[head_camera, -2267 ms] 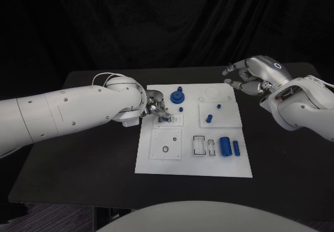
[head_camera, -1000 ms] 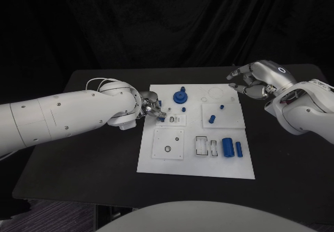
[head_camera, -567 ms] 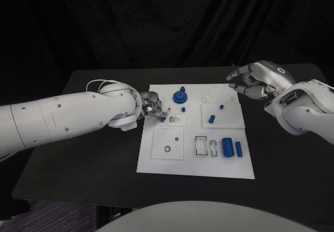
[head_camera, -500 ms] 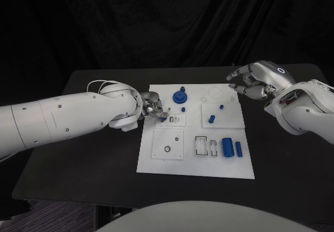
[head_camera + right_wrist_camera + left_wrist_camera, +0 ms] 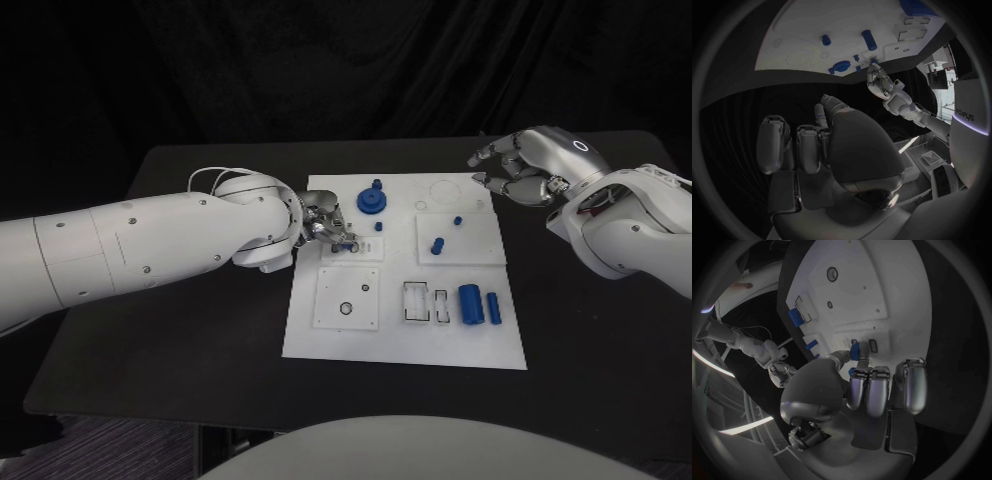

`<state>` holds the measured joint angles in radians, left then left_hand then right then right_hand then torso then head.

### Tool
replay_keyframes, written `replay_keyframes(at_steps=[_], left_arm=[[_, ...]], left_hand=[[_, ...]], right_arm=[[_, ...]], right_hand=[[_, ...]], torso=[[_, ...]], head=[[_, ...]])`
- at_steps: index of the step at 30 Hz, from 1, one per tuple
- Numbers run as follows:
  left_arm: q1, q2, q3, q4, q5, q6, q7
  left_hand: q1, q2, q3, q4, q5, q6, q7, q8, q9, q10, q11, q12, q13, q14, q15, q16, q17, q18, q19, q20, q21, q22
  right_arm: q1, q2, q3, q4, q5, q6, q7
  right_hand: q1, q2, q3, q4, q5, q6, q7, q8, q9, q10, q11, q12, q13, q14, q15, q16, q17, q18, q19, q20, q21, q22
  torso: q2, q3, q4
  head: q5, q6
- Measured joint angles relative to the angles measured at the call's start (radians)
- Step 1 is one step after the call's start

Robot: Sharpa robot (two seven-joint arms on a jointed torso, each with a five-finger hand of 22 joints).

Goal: Assemble the parts on the task board

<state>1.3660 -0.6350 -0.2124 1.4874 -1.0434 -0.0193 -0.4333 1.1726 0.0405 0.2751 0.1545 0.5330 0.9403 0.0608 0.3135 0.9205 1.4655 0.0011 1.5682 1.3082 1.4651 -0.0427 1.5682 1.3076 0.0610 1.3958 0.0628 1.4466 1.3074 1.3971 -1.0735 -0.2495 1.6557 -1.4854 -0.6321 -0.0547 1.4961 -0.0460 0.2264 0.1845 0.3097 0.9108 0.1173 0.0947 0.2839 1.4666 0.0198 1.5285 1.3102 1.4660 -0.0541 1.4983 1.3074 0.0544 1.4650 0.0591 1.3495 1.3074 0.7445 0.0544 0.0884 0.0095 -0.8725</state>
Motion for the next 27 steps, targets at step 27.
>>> replay_keyframes(at_steps=[27], left_arm=[[-0.005,0.025,0.002,-0.018,-0.001,0.018,-0.001]], left_hand=[[-0.024,0.001,0.012,0.012,-0.022,0.001,0.002,0.0,0.012,0.0,0.0,0.0,0.0,0.004,-0.004,0.0,0.0,0.0,-0.004,-0.004,-0.008,0.0]], right_arm=[[0.0,0.004,0.0,-0.002,0.0,0.016,-0.014]], right_hand=[[0.0,0.0,0.003,-0.003,0.0,0.0,0.0,0.0,-0.001,0.0,0.0,-0.004,0.0,-0.001,0.006,-0.006,0.0,0.0,0.0,0.0,-0.006,0.0]], torso=[[0.0,0.0001,0.0]], head=[[0.004,0.0]])
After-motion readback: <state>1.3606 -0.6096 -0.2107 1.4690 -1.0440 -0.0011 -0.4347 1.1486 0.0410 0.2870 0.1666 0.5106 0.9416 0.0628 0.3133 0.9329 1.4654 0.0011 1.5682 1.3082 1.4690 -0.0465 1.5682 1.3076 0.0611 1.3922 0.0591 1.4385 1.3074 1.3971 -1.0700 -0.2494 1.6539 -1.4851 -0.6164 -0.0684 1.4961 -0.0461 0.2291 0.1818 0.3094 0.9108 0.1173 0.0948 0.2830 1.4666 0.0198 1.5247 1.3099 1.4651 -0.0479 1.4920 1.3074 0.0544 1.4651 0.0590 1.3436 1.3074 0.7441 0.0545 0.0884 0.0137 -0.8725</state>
